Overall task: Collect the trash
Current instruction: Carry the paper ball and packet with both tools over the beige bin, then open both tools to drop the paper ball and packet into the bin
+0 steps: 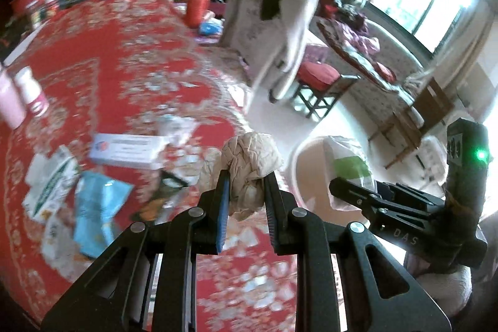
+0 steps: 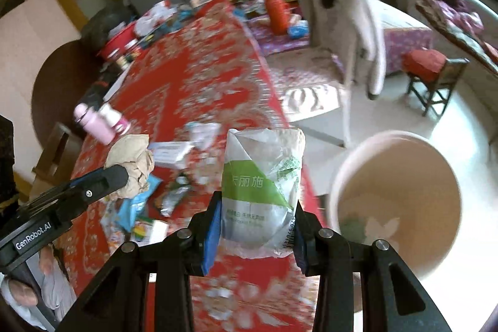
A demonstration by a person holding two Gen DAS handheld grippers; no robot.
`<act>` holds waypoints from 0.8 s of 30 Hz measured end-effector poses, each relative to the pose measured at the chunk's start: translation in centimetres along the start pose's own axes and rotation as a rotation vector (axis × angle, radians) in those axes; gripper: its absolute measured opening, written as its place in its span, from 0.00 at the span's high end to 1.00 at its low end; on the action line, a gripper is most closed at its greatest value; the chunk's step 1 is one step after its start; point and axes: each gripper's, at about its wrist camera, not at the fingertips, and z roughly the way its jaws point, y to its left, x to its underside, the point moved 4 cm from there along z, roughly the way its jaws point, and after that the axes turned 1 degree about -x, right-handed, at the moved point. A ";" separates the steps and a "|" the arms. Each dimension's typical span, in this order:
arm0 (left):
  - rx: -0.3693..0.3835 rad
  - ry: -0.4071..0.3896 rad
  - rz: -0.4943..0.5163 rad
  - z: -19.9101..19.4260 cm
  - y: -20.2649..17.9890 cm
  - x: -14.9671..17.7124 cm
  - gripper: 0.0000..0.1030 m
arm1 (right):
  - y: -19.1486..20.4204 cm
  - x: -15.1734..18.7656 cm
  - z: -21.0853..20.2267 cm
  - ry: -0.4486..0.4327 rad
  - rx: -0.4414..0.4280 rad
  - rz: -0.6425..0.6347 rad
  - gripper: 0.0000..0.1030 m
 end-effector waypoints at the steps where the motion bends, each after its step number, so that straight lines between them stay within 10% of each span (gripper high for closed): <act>1: 0.008 0.006 0.007 0.5 -0.7 -0.1 0.82 | -1.1 0.1 -0.4 -0.002 0.012 0.016 0.64; 24: 0.111 0.120 0.130 9.6 -12.6 -0.3 0.82 | -14.4 1.8 -2.8 0.019 0.148 0.205 0.63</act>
